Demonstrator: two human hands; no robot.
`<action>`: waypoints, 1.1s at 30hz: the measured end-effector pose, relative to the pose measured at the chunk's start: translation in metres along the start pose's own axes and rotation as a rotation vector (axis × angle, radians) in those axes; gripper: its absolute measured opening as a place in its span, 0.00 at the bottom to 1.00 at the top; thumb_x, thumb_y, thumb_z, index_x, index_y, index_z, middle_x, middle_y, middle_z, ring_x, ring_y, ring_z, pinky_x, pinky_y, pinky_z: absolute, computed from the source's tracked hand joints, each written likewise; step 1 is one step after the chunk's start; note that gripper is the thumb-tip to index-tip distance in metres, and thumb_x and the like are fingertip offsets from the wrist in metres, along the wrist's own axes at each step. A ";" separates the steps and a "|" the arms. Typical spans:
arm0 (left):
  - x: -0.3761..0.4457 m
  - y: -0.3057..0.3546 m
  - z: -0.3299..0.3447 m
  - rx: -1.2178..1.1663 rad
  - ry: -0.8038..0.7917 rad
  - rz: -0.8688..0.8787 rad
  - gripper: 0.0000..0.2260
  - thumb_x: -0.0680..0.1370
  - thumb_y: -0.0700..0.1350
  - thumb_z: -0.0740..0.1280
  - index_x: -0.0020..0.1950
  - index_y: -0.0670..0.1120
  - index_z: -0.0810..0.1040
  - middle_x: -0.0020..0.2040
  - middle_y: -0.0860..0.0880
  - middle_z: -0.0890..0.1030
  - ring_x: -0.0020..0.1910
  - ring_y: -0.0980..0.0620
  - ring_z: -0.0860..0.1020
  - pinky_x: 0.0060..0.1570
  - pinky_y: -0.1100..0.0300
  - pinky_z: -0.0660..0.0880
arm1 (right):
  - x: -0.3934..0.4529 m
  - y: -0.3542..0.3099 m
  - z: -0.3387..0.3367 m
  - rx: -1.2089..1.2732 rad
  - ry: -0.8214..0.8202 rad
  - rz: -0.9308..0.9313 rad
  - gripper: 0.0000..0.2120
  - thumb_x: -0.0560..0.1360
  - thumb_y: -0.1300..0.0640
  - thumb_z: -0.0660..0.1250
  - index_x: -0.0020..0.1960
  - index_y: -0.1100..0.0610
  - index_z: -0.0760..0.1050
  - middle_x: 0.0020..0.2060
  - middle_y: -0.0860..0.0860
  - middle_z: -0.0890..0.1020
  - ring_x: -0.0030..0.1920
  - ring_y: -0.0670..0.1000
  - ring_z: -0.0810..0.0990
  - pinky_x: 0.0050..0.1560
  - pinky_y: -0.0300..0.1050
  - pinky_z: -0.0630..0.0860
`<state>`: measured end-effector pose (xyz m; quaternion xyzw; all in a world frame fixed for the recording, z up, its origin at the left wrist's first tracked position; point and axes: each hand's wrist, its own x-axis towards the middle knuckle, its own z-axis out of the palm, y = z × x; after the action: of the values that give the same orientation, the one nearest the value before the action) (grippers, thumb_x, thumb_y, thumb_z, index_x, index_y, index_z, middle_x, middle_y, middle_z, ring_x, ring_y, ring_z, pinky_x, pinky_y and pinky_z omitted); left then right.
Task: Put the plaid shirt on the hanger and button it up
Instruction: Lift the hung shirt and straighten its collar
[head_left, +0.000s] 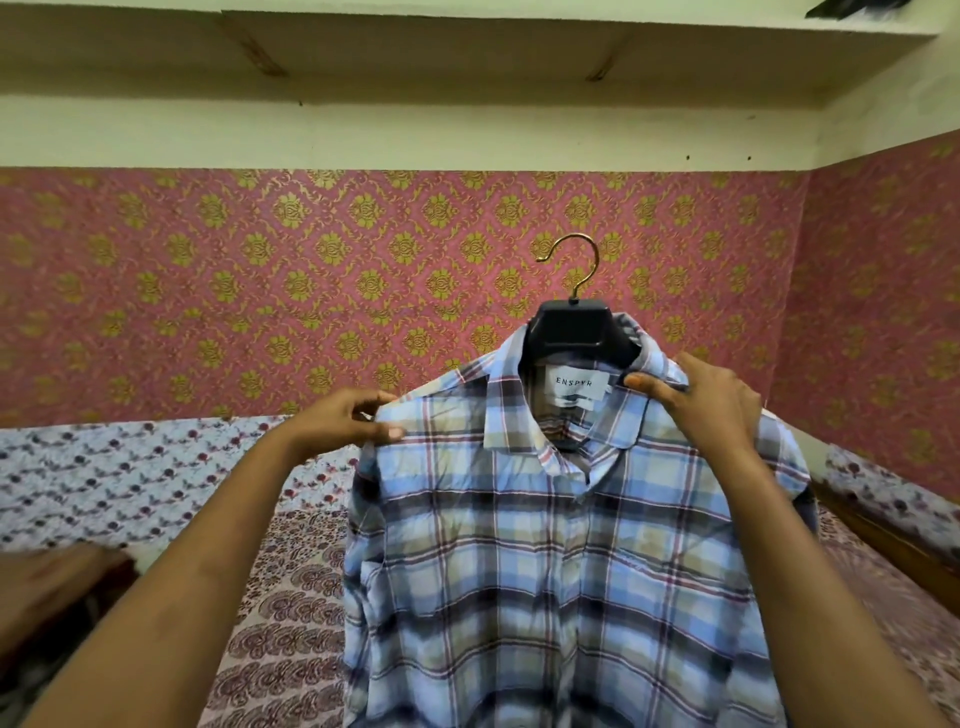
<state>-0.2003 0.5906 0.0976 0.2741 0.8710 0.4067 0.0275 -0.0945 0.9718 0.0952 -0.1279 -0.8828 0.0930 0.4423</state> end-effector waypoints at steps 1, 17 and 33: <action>0.002 -0.001 -0.003 0.053 -0.014 -0.009 0.15 0.70 0.45 0.73 0.56 0.47 0.79 0.53 0.48 0.81 0.52 0.49 0.79 0.50 0.54 0.77 | 0.000 0.001 -0.001 -0.003 -0.009 0.002 0.33 0.64 0.28 0.59 0.46 0.58 0.75 0.38 0.61 0.80 0.40 0.62 0.78 0.33 0.48 0.66; 0.034 0.069 0.027 0.327 0.149 0.168 0.20 0.78 0.44 0.64 0.70 0.49 0.69 0.68 0.50 0.72 0.62 0.54 0.71 0.63 0.56 0.66 | -0.001 0.012 0.004 -0.054 -0.036 -0.015 0.33 0.59 0.24 0.51 0.38 0.55 0.66 0.31 0.60 0.78 0.35 0.61 0.77 0.27 0.44 0.59; 0.071 0.089 0.075 0.192 0.258 0.357 0.19 0.58 0.69 0.70 0.40 0.58 0.78 0.39 0.45 0.82 0.36 0.44 0.77 0.35 0.55 0.67 | -0.003 0.004 -0.012 0.081 -0.132 0.020 0.26 0.65 0.28 0.54 0.31 0.51 0.60 0.28 0.53 0.71 0.33 0.57 0.70 0.28 0.44 0.57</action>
<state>-0.1997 0.7246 0.1246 0.3708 0.8397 0.3524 -0.1825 -0.0829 0.9748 0.0987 -0.1124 -0.9042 0.1411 0.3871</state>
